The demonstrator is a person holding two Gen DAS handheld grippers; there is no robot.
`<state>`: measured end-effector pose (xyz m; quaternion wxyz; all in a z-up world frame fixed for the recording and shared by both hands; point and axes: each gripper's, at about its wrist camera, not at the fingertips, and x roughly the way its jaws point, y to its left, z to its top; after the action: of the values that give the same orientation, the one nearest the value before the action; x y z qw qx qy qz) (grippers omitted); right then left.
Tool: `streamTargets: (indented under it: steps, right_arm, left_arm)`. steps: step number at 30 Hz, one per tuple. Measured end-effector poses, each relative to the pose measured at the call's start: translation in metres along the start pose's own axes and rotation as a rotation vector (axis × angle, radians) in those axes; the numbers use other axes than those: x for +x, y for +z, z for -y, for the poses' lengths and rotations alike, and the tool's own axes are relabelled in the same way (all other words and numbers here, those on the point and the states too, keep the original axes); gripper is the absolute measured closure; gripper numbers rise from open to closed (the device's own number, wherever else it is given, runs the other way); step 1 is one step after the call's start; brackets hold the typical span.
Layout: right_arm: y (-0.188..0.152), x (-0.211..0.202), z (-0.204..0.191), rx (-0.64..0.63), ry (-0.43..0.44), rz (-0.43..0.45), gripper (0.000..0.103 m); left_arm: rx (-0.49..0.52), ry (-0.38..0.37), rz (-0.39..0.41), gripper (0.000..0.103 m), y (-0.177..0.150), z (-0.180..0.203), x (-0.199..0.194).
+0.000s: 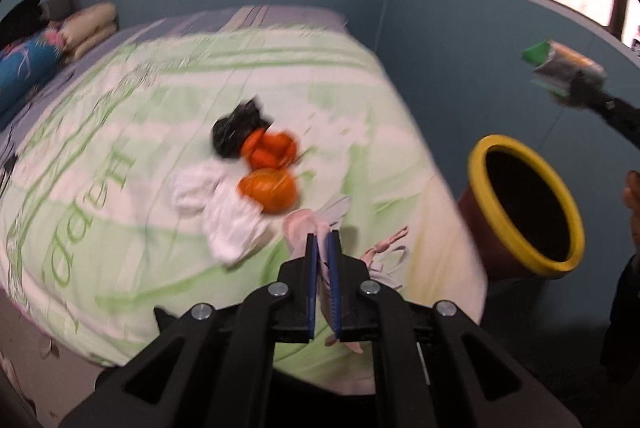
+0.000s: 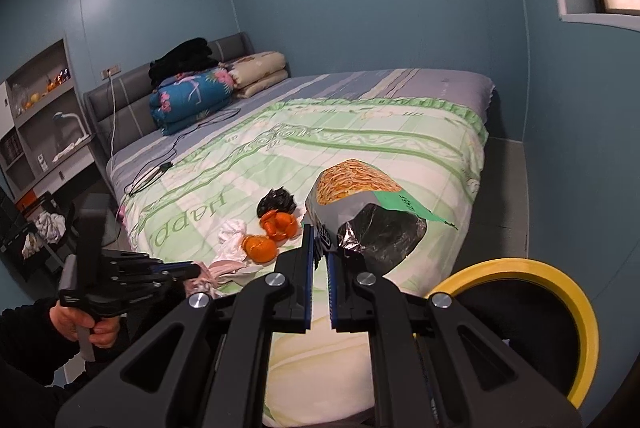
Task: Collect trash
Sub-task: 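Lift the snack bag and pink cloth and carry them toward the bin, then open the right tool over the bin while the left tool lowers the pink cloth into it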
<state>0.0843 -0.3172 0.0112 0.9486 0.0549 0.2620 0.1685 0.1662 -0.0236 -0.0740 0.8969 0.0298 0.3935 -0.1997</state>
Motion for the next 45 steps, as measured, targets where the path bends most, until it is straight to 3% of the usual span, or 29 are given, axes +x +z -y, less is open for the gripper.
streamTargets:
  steps: [10, 21, 30, 38, 40, 42, 45]
  right_arm:
    - [0.007, -0.042, 0.045, 0.064, -0.111, 0.096, 0.098]
    - [-0.008, -0.073, 0.105, 0.188, -0.269, 0.076, 0.098]
    - [-0.018, -0.069, 0.130, 0.246, -0.310, 0.008, 0.097]
    - [-0.024, -0.056, 0.142, 0.299, -0.296, -0.050, 0.096]
    - [-0.025, -0.055, 0.145, 0.304, -0.306, -0.054, 0.095]
    - [-0.026, -0.056, 0.147, 0.317, -0.303, -0.056, 0.091]
    - [-0.026, -0.058, 0.148, 0.336, -0.300, -0.048, 0.066]
  left_arm:
    - [0.074, -0.140, 0.030, 0.098, 0.050, 0.070, 0.007]
    - [0.195, -0.292, -0.027, 0.098, 0.078, 0.167, 0.049]
    - [0.225, -0.363, -0.107, 0.098, 0.075, 0.219, 0.085]
    - [0.249, -0.385, -0.114, 0.097, 0.063, 0.229, 0.095]
    - [0.248, -0.385, -0.106, 0.076, 0.062, 0.227, 0.091]
    - [0.243, -0.377, -0.092, 0.067, 0.060, 0.222, 0.086]
    - [0.232, -0.365, -0.084, 0.056, 0.060, 0.215, 0.079]
